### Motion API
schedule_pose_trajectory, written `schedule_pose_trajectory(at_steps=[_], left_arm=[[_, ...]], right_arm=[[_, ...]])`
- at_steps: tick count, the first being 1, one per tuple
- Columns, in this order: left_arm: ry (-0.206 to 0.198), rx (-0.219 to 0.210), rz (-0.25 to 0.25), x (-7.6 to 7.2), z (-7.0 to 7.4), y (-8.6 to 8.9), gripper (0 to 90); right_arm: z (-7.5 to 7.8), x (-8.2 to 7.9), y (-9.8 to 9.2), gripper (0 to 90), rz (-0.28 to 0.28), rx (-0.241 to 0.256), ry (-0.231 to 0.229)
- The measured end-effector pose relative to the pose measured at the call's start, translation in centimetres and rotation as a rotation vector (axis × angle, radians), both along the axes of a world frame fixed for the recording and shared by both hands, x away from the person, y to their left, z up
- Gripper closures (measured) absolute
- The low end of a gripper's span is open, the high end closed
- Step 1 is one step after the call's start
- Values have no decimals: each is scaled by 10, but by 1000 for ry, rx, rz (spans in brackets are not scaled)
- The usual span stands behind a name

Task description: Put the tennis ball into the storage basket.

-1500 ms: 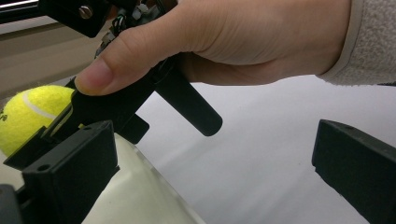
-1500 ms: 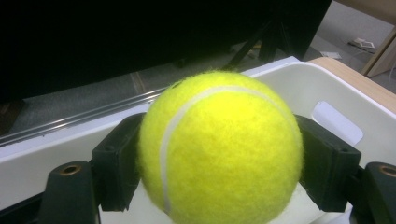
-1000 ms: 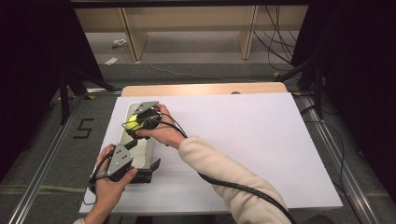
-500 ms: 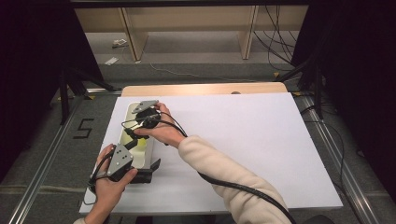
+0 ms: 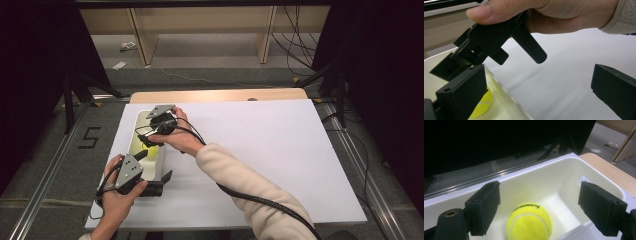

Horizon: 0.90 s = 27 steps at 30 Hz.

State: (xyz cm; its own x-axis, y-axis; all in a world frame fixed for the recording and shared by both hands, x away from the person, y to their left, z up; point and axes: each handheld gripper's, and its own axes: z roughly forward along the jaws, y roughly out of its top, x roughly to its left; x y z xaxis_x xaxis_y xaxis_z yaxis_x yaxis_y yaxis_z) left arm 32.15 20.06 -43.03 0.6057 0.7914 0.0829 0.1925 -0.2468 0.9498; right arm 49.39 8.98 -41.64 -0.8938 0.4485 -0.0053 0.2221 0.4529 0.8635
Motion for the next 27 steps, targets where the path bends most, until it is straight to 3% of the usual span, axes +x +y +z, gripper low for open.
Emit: schedule_pose_trajectory(at_steps=[27], left_arm=[[-1,-1,1,0,0,0,0]], right_arm=[[12,-7,-41,184,-33,6,-16]])
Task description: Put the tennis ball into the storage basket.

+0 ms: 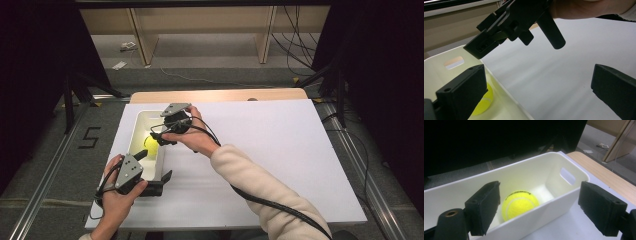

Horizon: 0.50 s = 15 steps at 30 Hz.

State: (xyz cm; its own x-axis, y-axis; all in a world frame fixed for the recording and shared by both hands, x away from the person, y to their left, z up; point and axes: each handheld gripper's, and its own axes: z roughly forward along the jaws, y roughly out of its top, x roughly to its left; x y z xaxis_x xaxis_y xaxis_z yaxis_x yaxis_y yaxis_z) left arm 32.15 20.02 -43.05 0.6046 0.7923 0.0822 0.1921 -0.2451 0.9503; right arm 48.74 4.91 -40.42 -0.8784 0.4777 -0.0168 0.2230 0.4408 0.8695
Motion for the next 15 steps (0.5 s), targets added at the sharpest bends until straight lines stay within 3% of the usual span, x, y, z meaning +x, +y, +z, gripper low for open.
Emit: schedule_pose_trajectory(at_steps=[15], left_arm=[[-2,-1,1,0,0,0,0]], right_arm=[[-3,-3,-25,184,-27,-2,1]])
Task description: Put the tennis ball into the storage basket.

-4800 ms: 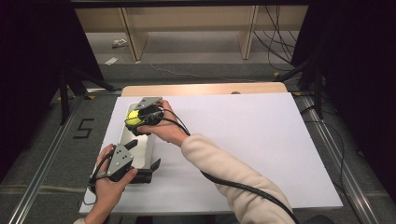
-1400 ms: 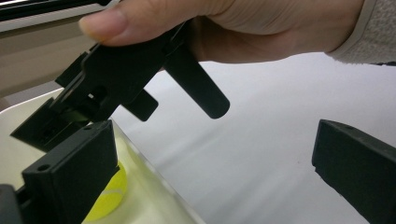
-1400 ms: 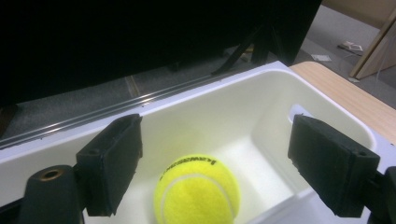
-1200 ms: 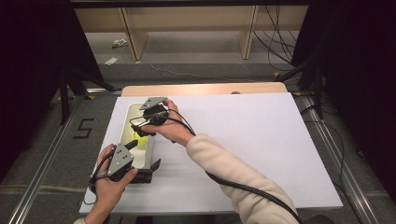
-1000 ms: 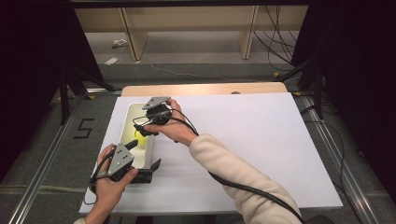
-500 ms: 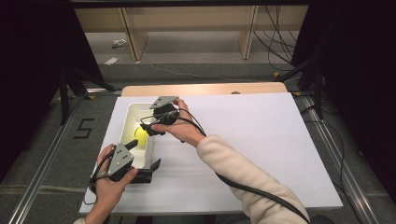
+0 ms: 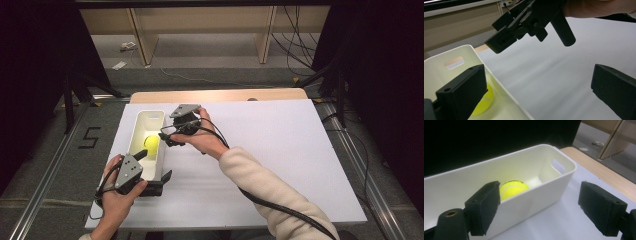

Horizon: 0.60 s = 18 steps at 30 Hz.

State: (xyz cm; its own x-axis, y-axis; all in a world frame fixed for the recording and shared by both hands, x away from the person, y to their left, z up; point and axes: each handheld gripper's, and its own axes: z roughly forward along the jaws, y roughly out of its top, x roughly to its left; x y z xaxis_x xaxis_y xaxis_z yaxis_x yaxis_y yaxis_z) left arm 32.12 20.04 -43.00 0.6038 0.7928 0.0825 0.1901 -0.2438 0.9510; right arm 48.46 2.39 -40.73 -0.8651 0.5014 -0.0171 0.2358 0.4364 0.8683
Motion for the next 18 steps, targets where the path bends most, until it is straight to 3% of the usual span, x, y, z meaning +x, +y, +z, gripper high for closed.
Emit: schedule_pose_trajectory(at_steps=[18], left_arm=[[1,-4,2,0,0,0,0]], right_arm=[[-3,-2,-23,184,-24,-4,0]])
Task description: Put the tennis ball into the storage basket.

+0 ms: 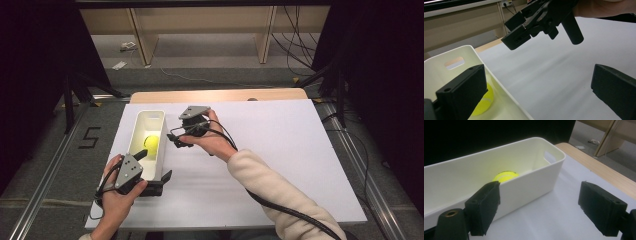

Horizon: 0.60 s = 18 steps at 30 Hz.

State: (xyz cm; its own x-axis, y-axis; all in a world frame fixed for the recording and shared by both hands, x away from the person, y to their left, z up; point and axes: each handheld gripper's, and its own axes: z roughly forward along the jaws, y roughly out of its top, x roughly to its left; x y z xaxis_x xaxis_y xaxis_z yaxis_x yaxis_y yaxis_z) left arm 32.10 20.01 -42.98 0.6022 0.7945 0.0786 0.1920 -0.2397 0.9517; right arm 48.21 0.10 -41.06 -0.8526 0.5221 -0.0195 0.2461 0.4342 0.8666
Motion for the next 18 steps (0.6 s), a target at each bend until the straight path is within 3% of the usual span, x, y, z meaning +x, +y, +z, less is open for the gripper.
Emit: schedule_pose_trajectory(at_steps=[18], left_arm=[[-2,3,1,0,0,0,0]], right_arm=[[0,-1,-18,184,-20,6,-4]])
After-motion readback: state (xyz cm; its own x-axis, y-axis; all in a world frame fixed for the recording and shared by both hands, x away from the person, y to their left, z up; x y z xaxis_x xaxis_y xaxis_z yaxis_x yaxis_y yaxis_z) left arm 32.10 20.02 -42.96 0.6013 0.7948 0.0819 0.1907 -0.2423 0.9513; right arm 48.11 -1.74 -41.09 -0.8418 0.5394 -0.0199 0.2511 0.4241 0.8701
